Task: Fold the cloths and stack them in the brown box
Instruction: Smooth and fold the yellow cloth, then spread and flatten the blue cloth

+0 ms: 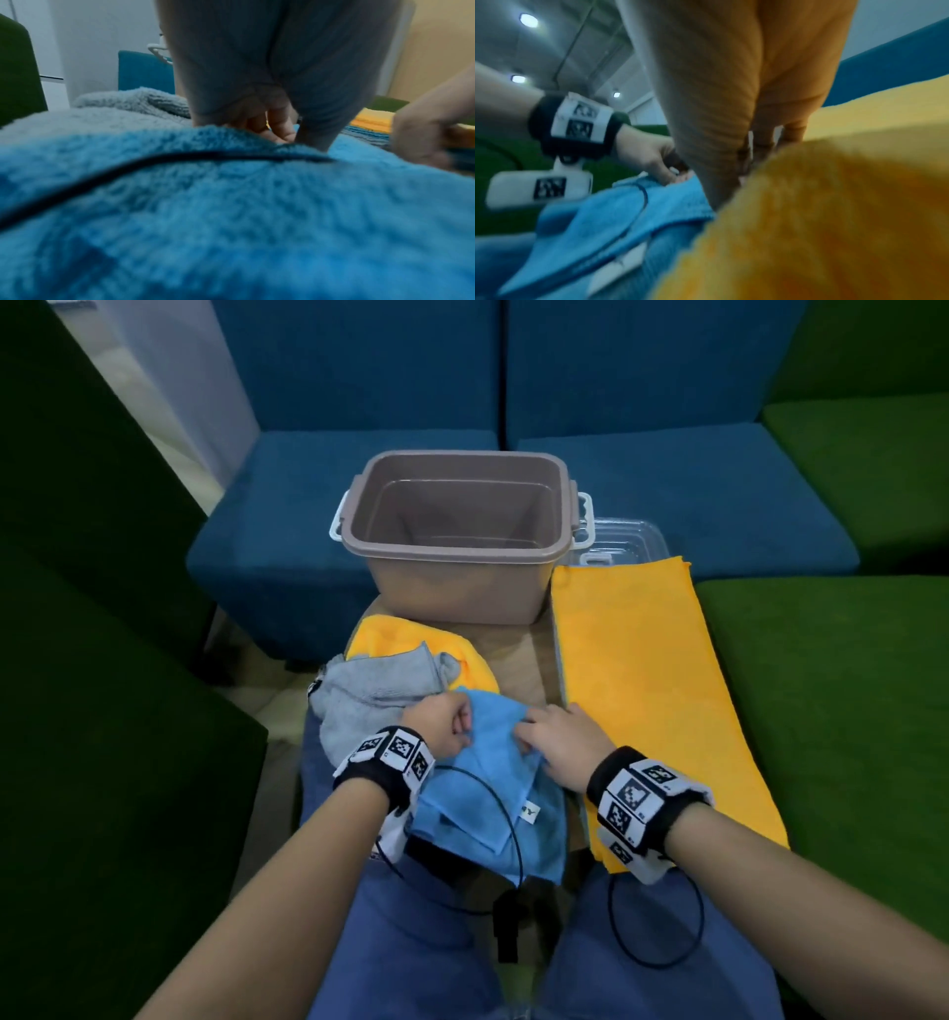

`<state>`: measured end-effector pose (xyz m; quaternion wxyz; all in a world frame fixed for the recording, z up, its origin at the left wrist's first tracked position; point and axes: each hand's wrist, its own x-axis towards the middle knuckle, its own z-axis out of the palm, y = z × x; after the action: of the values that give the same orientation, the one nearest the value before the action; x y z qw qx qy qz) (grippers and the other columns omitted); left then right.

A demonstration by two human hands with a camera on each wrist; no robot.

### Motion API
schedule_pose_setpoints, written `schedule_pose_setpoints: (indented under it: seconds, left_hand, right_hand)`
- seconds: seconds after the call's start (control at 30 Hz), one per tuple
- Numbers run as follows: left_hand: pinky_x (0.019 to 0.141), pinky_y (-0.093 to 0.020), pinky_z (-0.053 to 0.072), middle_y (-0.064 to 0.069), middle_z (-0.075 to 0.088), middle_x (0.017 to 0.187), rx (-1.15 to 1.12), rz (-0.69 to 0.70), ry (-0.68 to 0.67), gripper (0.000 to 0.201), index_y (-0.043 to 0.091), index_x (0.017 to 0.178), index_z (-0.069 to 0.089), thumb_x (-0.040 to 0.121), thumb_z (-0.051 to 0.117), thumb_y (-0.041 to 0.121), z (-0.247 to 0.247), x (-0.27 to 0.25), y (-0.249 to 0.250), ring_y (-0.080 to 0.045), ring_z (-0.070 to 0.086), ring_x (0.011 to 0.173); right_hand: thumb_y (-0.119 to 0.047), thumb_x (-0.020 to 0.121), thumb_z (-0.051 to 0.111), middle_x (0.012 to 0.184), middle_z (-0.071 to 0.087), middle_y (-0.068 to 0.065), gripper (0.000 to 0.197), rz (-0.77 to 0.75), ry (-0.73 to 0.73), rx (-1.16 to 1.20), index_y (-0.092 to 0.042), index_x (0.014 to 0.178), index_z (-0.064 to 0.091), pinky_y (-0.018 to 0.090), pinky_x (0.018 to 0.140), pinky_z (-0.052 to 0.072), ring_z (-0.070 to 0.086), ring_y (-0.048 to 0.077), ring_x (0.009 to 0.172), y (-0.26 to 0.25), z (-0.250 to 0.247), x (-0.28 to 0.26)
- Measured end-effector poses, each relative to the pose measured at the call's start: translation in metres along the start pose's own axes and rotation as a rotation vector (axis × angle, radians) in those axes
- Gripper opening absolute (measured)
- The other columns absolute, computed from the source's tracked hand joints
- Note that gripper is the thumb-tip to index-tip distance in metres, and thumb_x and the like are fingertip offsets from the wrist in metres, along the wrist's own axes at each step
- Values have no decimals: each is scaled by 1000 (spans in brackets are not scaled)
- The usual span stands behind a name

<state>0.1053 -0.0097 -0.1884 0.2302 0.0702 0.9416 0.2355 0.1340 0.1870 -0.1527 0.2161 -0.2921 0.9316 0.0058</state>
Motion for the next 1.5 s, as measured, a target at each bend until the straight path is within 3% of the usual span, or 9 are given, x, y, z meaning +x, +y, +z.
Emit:
schedule_pose_setpoints:
  seconds: [0.17,0.4,0.57,0.7,0.9,1.07,1.2,1.33,1.5]
  left_hand:
    - [99,-43,41,7,54,82,60,-96,-40,22,26,71,43,76,55,9,-3,-2,17,-22,59,93]
    - [71,-34,46,3,58,82,-157,67,-121,28,24,86,52,69,66,42,-29,-15,58,-18,56,78]
    - [71,-39,50,-8,63,78,-264,246,309,18,13,85,59,71,48,13,-60,-25,88,-35,59,84]
    - [60,-38,40,-6,51,61,-424,258,563,26,4,69,56,63,34,16,-97,-33,94,-29,47,64]
    - [62,-34,42,-6,53,67,-730,327,658,37,-3,73,58,73,61,35,-139,-42,94,-15,50,66]
    - [56,-28,27,-3,33,63,-708,507,506,33,5,63,44,88,57,23,-138,-50,121,-11,32,60]
    - [54,-28,31,-12,39,65,-810,551,286,22,-7,63,48,80,44,7,-143,-64,130,-19,35,62]
    - [54,-28,32,-11,48,66,-783,581,324,25,-18,71,53,73,40,4,-156,-71,126,-19,41,63]
    - [56,-22,36,4,52,61,-423,347,721,14,9,70,58,64,45,9,-168,-56,76,-10,44,59]
  right_hand:
    - [-3,89,51,87,51,-5,20,38,12,24,-22,81,50,30,80,26,46,19,84,4,-9,10]
    - [-7,97,44,67,46,1,6,40,324,542,-12,95,42,31,53,31,40,16,55,9,-35,4]
    - [-14,95,59,69,49,-8,10,-75,683,747,-10,94,50,16,57,34,47,3,62,9,-90,-9]
    - [-4,80,69,67,46,-6,13,-96,651,560,-11,84,59,27,59,30,42,7,61,32,-104,-17]
    - [1,83,56,95,61,5,12,24,706,632,-11,82,56,39,81,46,57,24,94,56,-89,-23]
    - [-32,87,72,124,59,-10,56,-96,567,919,-31,132,40,17,85,45,60,4,103,29,-92,-17]
    - [-20,87,72,141,42,-7,78,-180,645,854,-35,149,27,9,81,42,56,5,104,26,-97,-8]
    - [-26,86,72,131,57,-1,30,-268,563,650,-19,115,68,25,95,43,52,9,116,33,-110,-9]
    - [-9,85,73,67,60,-14,22,-94,684,808,-24,72,64,22,60,42,51,-3,63,66,-125,-31]
